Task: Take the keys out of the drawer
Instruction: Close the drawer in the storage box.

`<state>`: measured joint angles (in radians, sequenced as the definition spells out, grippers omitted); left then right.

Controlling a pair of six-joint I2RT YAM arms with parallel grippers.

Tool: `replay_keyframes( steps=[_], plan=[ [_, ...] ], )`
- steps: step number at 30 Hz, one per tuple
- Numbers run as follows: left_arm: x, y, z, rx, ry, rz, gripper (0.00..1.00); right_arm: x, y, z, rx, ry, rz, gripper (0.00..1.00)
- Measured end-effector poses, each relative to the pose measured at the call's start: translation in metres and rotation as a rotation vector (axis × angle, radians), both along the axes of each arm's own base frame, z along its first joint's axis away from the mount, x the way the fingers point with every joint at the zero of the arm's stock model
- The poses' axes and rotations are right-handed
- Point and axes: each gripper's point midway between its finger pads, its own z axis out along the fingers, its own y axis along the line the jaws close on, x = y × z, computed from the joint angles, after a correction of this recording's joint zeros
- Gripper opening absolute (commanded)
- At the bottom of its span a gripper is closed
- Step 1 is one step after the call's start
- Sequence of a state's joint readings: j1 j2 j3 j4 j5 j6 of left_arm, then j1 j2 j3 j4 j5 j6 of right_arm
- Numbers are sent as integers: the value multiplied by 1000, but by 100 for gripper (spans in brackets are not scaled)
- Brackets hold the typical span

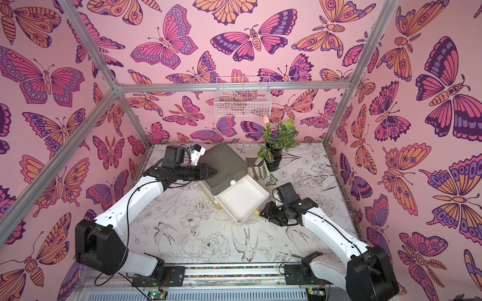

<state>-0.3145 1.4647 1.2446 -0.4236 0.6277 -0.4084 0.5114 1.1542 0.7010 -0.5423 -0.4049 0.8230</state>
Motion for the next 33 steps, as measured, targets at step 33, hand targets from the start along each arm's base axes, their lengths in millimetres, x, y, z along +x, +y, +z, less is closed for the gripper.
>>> replay_keyframes(
  steps=[33],
  plan=[
    [0, 0, -1, 4, -1, -4, 35, 45, 27, 14, 166, -144, -101, 54]
  ],
)
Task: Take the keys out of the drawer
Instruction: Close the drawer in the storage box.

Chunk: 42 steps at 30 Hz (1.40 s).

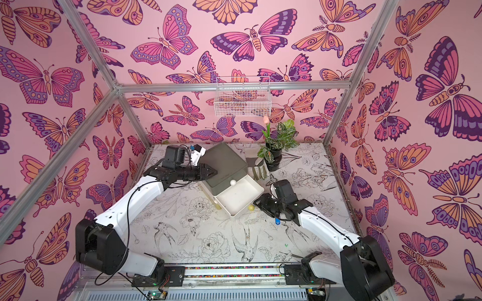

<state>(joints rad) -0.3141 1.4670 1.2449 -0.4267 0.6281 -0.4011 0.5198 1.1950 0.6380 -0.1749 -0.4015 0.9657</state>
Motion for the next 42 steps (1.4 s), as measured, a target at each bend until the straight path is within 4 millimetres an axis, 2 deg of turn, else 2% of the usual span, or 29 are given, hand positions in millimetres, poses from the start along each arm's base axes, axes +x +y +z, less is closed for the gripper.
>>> replay_keyframes(
  steps=[7, 18, 25, 33, 42],
  plan=[
    [0, 0, 0, 0, 0, 0, 35, 7, 4, 3, 26, -21, -12, 53],
    [2, 3, 0, 0, -1, 9, 35, 20, 12, -9, 76, -39, -37, 53],
    [2, 4, 1, -1, 0, 10, 35, 31, 19, -2, 118, -85, -42, 54],
    [-2, 6, 1, -5, 3, 9, 36, 41, 27, -12, 116, -67, -35, 53],
    [-3, 5, 1, -7, 4, 6, 36, 58, 40, -5, 141, -86, -22, 54]
  ],
)
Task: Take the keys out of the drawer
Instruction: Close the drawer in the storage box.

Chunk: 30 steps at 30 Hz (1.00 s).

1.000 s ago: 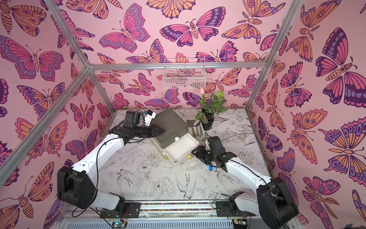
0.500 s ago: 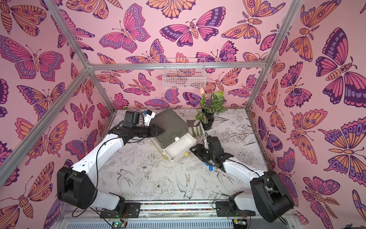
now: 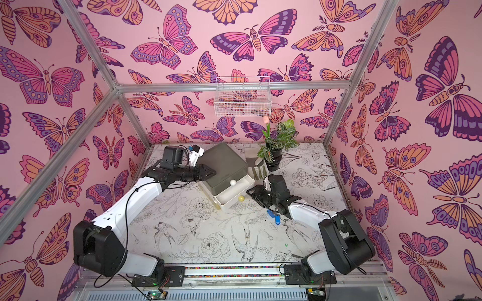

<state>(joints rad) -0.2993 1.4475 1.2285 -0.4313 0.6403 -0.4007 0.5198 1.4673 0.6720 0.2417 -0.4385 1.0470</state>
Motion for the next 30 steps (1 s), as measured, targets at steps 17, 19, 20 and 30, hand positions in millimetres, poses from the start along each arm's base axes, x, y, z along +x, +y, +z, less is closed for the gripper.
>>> replay_keyframes(
  steps=[17, 19, 20, 30],
  plan=[
    [-2, 0, 0, -7, 4, -12, 36, 19, 15, -12, 12, 16, 16, 54],
    [-2, 0, 0, -7, 4, -12, 36, 20, 16, -16, 12, 24, 16, 53],
    [-2, 1, 0, -7, 3, -13, 36, 21, 17, -17, 13, 28, 15, 53],
    [-1, 4, 0, -7, -3, -11, 36, 30, 23, -16, 30, 26, 13, 54]
  ],
)
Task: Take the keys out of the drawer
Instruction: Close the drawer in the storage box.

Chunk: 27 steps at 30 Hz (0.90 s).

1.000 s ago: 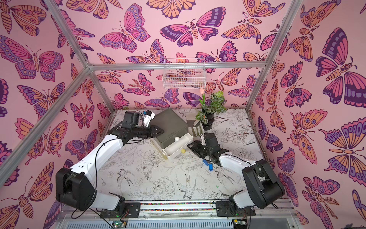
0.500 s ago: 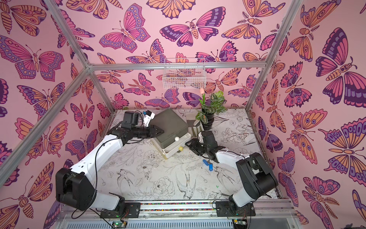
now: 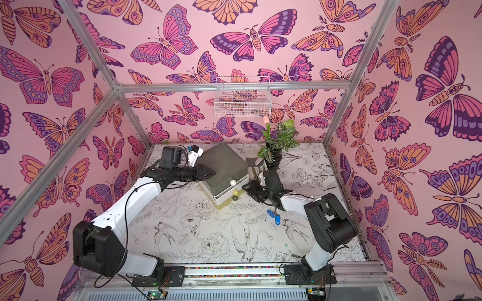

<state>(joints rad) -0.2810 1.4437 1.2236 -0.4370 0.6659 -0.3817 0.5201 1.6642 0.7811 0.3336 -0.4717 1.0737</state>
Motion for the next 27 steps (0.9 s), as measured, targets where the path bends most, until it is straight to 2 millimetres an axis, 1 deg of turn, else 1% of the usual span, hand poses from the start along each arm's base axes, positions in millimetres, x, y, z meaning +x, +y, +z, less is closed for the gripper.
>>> replay_keyframes(
  steps=[10, 27],
  plan=[
    [0, 4, 0, -1, -2, 5, 36, 5, 9, -6, 3, 4, 10, 54],
    [-1, 4, 0, -7, -2, 0, 36, 2, 10, -12, -15, 22, 18, 53]
  ],
)
